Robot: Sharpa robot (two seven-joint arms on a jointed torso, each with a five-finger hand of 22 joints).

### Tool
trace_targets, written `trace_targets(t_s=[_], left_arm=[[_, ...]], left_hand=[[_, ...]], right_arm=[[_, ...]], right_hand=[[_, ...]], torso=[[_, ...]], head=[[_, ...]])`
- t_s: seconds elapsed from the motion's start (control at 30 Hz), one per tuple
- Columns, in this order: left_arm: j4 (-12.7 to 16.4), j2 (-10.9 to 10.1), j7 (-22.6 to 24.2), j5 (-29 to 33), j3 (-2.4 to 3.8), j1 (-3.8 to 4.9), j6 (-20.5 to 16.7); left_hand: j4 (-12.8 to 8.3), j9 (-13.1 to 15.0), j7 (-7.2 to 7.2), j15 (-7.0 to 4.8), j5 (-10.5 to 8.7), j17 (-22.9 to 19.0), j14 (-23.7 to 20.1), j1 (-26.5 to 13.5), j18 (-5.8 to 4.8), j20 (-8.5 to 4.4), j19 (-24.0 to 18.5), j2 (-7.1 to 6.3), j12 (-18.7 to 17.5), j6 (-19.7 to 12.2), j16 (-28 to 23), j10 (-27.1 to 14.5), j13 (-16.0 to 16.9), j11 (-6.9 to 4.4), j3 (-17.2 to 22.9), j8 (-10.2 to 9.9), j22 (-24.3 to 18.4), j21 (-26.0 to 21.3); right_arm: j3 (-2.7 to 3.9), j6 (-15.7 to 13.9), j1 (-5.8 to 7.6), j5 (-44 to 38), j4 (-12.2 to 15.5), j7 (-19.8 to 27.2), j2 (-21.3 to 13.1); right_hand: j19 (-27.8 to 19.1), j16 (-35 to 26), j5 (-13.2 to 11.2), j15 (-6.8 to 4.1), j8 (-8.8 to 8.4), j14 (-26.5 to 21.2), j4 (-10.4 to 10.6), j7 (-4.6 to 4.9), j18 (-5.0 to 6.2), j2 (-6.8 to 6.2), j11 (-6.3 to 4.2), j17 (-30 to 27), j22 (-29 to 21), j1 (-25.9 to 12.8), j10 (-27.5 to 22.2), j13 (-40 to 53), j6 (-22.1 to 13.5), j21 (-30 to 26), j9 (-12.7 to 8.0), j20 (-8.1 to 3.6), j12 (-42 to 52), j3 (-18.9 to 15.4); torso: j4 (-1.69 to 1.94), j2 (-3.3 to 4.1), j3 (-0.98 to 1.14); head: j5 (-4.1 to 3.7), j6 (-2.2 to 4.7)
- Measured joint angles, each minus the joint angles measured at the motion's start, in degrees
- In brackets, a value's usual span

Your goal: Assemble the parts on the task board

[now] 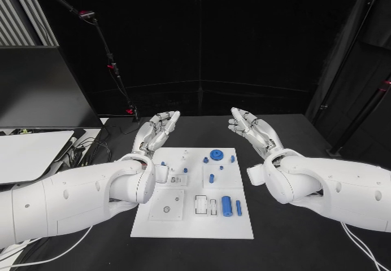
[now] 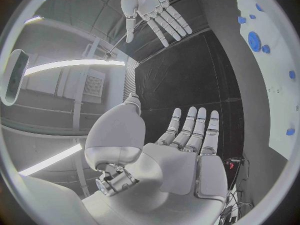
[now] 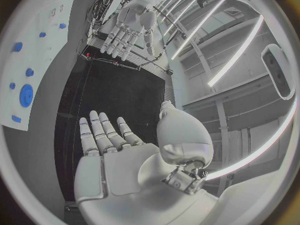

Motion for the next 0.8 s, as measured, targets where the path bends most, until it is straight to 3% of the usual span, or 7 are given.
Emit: trace_targets(t_s=[0.1, 0.27, 0.47, 0.63, 0.7, 0.8], left_arm=[[-0.3, 0.3, 0.5, -0.3, -1.19, 1.05, 0.9], [-0.6, 0.5, 1.0, -0.6, -2.03, 1.91, 1.9], [-0.7, 0.3, 1.3, -0.8, -2.07, 2.03, 2.9], [-0.6, 0.1, 1.4, -1.0, -2.08, 2.07, 3.5], [-0.6, 0.1, 1.4, -1.0, -2.08, 2.08, 3.7], [-0.5, -0.2, 1.4, -1.0, -2.08, 2.09, 3.9]], left_hand=[[0.0, 0.0, 0.00, 0.00, 0.00, 0.0, 0.0, 0.0, 0.00, 0.06, 0.1, 0.00, 0.0, 0.0, 0.0, 0.0, 0.0, 0.00, 0.0, 0.0, 0.0, 0.0], [0.0, 0.0, 0.00, 0.00, 0.00, 0.0, 0.0, 0.0, 0.00, 0.06, 0.1, 0.00, 0.0, 0.0, 0.0, 0.0, 0.0, 0.00, 0.0, 0.0, 0.1, 0.0], [0.0, 0.0, 0.00, -0.01, 0.00, -0.1, 0.0, 0.0, -0.01, 0.27, 0.3, 0.00, 0.0, 0.0, 0.0, 0.0, 0.0, 0.00, 0.0, 0.2, 0.1, 0.2], [0.0, -0.1, 0.00, 0.40, 0.00, -0.3, 0.0, 0.2, 0.00, 0.48, 0.5, 0.23, 0.3, 0.0, 0.4, 0.0, -0.1, -0.01, 0.0, 0.5, 0.3, 0.4], [0.0, -0.1, 0.00, 0.40, 0.00, -0.4, 0.0, 0.2, 0.00, 0.60, 0.6, 0.23, 0.3, 0.0, 0.4, 0.0, -0.1, -0.01, 0.0, 0.5, 0.4, 0.5], [0.0, -0.2, 0.00, 0.40, 0.00, -0.5, 0.0, 0.2, 0.00, 0.56, 0.8, 0.23, 0.6, 0.0, 0.4, 0.0, -0.2, -0.01, 0.0, 0.8, 0.4, 0.5]], right_arm=[[-0.34, 1.3, 0.43, -2.2, 0.2, 0.0, -0.1], [-0.41, 2.4, 0.48, -4.0, 0.2, -0.1, -0.1], [-0.40, 4.0, 0.48, -5.1, -0.4, -0.1, -0.1], [-0.37, 5.4, 0.50, -5.7, -0.6, 0.0, -0.3], [-0.36, 5.9, 0.51, -5.9, -0.8, 0.0, -0.5], [-0.35, 6.9, 0.55, -6.5, -1.0, -0.2, -1.1]], right_hand=[[0.0, 0.0, 0.0, 0.00, 0.00, 0.0, 0.0, 0.00, 0.00, 0.13, 0.00, 0.0, 0.0, 0.1, 0.0, 0.0, 0.0, 0.0, 0.0, 0.00, 0.1, 0.0], [0.0, 0.5, 0.0, 0.00, 0.29, 0.0, 0.0, 0.00, 0.00, 0.13, 0.00, 0.0, 0.1, 0.7, 0.0, 0.1, 0.0, 0.0, 0.0, 0.00, 0.9, 0.0], [0.0, 1.3, 0.0, 0.11, 0.95, 0.1, 0.1, 0.00, 0.00, 0.66, 0.33, 0.0, 0.2, 1.9, 0.3, 0.4, 0.0, 0.1, 0.1, 0.00, 2.5, 0.1], [1.7, 2.9, 0.0, 0.28, 1.78, 1.2, 0.1, 0.00, -0.01, 0.64, 0.34, 0.0, 0.9, 3.4, 1.7, 0.8, 0.0, 1.1, 0.1, 0.36, 4.8, 0.1], [4.1, 3.9, 0.0, 0.02, 2.22, 3.1, 0.1, 0.00, -0.01, 0.98, 0.42, 0.0, 1.7, 3.7, 2.5, 0.9, 0.0, 2.2, 0.1, 0.23, 5.9, 0.1], [10.3, 5.3, 0.0, -0.52, 3.07, 6.9, 0.2, 0.00, 0.88, 1.05, 0.44, 0.0, 3.8, 4.5, 4.1, 0.9, 0.0, 5.0, 0.1, 0.01, 7.5, 0.1]], torso=[[0.01, 0.01, -0.01], [0.02, 0.01, -0.01], [0.02, 0.27, -0.03], [0.04, 1.06, -0.03], [0.13, 1.41, -0.03], [0.34, 2.08, -0.04]], head=[[0.00, -0.01], [0.00, -0.01], [0.91, -0.88], [1.42, -0.98], [1.47, -0.93], [1.40, -0.76]])
